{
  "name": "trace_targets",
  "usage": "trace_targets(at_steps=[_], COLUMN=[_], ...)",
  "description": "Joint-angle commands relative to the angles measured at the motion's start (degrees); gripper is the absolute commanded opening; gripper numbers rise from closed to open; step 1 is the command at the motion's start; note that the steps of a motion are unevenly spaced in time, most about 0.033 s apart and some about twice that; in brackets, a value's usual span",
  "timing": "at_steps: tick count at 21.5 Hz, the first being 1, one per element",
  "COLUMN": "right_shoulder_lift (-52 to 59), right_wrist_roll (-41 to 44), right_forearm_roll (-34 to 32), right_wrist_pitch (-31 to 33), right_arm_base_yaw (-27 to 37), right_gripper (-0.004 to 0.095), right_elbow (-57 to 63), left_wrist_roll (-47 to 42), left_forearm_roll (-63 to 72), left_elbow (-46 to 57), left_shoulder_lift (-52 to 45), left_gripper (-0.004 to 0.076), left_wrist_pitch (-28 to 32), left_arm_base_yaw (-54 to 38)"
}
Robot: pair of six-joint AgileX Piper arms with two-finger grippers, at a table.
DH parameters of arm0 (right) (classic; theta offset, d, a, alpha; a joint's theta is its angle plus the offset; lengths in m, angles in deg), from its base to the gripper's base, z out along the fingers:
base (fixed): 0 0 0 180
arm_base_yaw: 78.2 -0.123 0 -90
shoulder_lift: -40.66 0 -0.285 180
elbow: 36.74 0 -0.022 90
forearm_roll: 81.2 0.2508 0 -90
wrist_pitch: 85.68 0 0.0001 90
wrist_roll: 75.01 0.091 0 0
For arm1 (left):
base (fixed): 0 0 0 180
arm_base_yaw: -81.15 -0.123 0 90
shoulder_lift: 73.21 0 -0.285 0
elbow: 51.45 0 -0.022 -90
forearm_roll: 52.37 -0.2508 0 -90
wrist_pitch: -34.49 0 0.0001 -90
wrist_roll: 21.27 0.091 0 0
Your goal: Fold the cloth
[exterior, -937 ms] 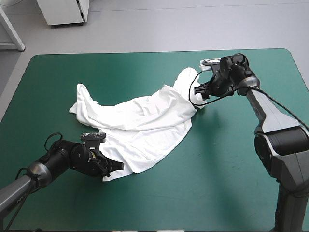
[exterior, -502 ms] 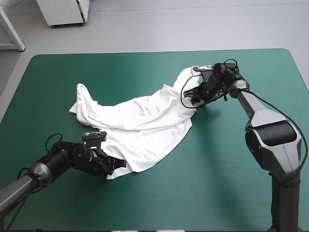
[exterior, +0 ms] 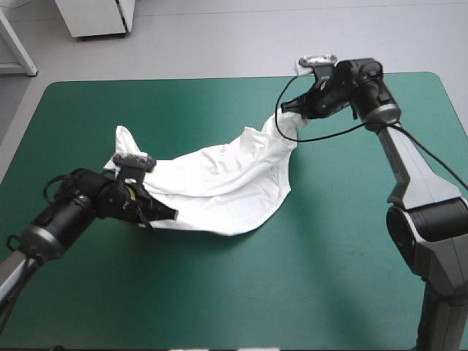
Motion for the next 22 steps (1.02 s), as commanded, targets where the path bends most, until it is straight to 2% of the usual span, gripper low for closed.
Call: trace_targets(at_steps=[1, 4, 7, 9, 11, 15, 22], right_shoulder_lift=[7.9, 12.7, 16.2, 19.1, 21.8, 26.6, 28.8], right_wrist_roll=[2.0, 2.8, 2.8, 4.1, 5.4, 6.8, 6.5], right_forearm_roll=[0.5, 0.5, 0.1, -0.9, -4.5, -12.0, -8.7], right_wrist_pitch=[0.9, 3.9, 4.2, 1.6, -1.6, -2.8, 2.6], right_arm_base_yaw=[0.1, 0.0, 0.0, 0.0, 0.0, 0.0, 0.0], right_gripper=[-0.0015, -0.0015, -0.0015, -0.0015, -0.0015, -0.0015, -0.0015], right_elbow=[-8.4, -20.3, -29.7, -36.1, -39.0, -39.9, -39.8], left_wrist_roll=[-1.2, 1.2, 5.0, 7.5, 9.2, 10.1, 12.7], left_forearm_roll=[-8.8, -17.2, -19.8, -21.8, -24.3, -34.1, -33.3], left_elbow=[-13.9, -33.7, -47.8, -59.2, -66.2, -72.1, -72.3], left_shoulder_lift=[-4.6, -4.8, -4.8, -4.8, -4.8, -4.8, -3.5], left_gripper=[-0.0009, -0.0009, -0.0009, -0.0009, -0.0009, -0.0009, -0.0009], left_wrist_pitch=[-4.8, -13.4, -15.0, -15.1, -15.1, -16.1, -15.7], left_arm_base_yaw=[0.2, 0.2, 0.2, 0.2, 0.2, 0.2, 0.2])
